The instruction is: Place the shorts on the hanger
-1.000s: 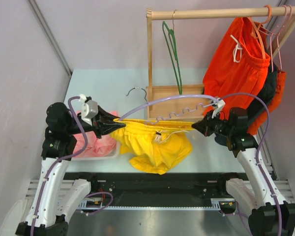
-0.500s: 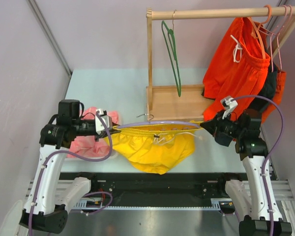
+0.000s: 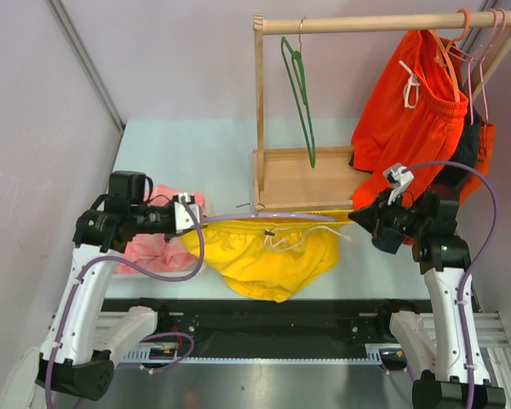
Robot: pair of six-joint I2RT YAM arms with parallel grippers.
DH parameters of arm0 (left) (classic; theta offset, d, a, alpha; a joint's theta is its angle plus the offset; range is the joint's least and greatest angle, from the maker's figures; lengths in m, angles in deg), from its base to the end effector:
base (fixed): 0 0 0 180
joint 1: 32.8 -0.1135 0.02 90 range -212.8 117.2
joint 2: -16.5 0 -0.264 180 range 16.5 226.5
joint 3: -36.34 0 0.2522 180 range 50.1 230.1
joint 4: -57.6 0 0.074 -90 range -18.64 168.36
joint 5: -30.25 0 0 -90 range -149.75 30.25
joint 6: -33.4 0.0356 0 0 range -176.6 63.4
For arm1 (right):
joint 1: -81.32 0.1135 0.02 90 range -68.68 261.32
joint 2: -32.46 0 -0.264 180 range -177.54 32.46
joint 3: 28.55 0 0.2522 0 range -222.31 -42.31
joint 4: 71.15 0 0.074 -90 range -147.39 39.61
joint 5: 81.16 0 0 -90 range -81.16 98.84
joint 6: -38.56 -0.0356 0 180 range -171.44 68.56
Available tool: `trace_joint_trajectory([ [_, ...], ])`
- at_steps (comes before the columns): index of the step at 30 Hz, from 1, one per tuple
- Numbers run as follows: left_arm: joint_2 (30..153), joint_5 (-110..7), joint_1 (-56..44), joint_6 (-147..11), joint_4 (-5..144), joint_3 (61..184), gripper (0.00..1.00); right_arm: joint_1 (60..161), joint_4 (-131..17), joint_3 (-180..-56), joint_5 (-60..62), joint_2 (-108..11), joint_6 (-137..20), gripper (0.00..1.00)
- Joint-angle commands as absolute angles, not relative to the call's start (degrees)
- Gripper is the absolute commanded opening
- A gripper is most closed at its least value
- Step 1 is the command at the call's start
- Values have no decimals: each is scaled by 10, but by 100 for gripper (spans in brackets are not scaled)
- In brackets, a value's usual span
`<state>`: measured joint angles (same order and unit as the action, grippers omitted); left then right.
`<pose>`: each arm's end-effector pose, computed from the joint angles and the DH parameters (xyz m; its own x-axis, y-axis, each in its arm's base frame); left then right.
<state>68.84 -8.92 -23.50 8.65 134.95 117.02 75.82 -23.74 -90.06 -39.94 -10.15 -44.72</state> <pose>0.1376 -0.0505 0.3694 0.2366 0.5425 -0.8061 0.9293 0.1158 0.3507 0.1518 0.0123 0.3274 -0.4023 -0.0387 -0.9147 -0.6463 0.7197 0.2537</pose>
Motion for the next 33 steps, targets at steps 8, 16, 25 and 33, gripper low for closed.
trace_joint_trajectory([
  [8,715,-241,-118,-41,1260,1180,0,847,-276,-975,-248,-126,-474,0],
  [16,716,-245,-85,-97,1209,1171,0,891,-239,-1012,-229,-142,-462,9],
  [25,718,-179,-85,-141,1177,1173,0,894,-228,-1039,-305,-130,-392,65],
  [33,715,-82,-85,-143,1164,1188,0,991,-266,-1053,-338,-156,-305,78],
])
